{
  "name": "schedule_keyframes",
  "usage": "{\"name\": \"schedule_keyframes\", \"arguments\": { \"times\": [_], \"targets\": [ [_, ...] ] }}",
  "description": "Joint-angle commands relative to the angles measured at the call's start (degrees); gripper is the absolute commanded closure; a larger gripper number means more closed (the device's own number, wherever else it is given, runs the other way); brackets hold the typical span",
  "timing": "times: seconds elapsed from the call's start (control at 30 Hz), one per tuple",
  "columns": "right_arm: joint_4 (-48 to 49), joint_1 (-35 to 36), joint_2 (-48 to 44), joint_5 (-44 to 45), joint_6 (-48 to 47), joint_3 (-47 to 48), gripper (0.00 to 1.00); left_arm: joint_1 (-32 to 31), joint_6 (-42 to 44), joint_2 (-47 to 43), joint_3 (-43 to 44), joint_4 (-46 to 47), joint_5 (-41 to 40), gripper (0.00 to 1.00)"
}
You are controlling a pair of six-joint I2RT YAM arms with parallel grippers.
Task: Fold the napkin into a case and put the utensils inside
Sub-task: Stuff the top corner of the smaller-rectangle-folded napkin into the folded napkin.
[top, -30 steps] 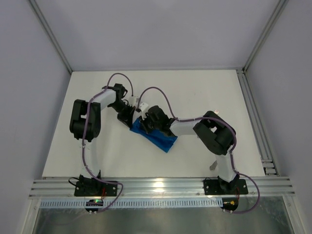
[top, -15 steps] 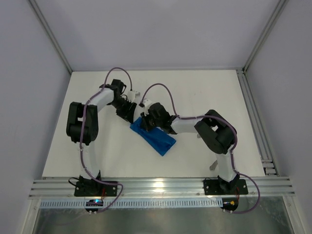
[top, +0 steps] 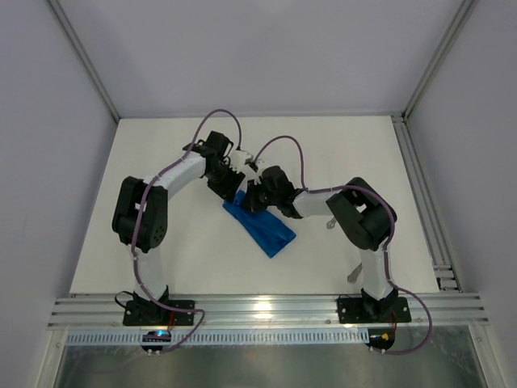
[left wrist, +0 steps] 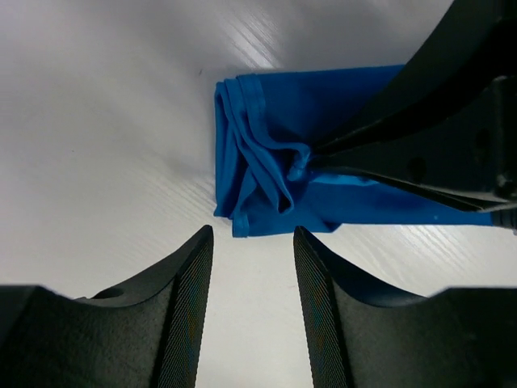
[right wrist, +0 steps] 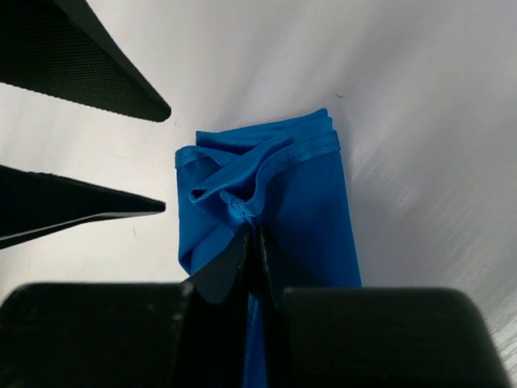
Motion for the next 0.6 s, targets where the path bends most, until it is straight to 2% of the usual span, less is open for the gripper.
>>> {"name": "schedule_keyframes", "arguments": {
  "times": [0.0,0.17,0.23,0.3,0.37,0.57],
  "targets": [
    [4.76,0.42,0.73,-2.12,1.41,0.74,0.91,-2.99,1.33,1.6,-1.08,2.91,-3.78,0.53],
    [4.23,0.25,1.26,-2.03,2.28,0.65,0.91,-2.9,-0.16,1.7,-2.05,5.99,-0.99,0.56],
    [5.1,-0.28,1.17,-2.29,3.34,0.04,0.91,-1.77,-3.65,-0.05,-5.01,10.17,5.77,0.58],
    [6.51,-0.72,0.82,-2.56,5.26,-1.02,0.91,2.44,-8.49,-4.18,-8.36,15.28,10.08,0.59],
    [7.13,-1.16,0.73,-2.21,5.8,-1.55,0.92,4.56,-13.07,-6.21,-11.18,19.52,10.45,0.58],
    [6.43,-1.16,1.44,-1.5,7.03,-0.84,0.93,4.05,-13.44,-10.78,-15.58,21.47,9.31,0.6]
  ]
}}
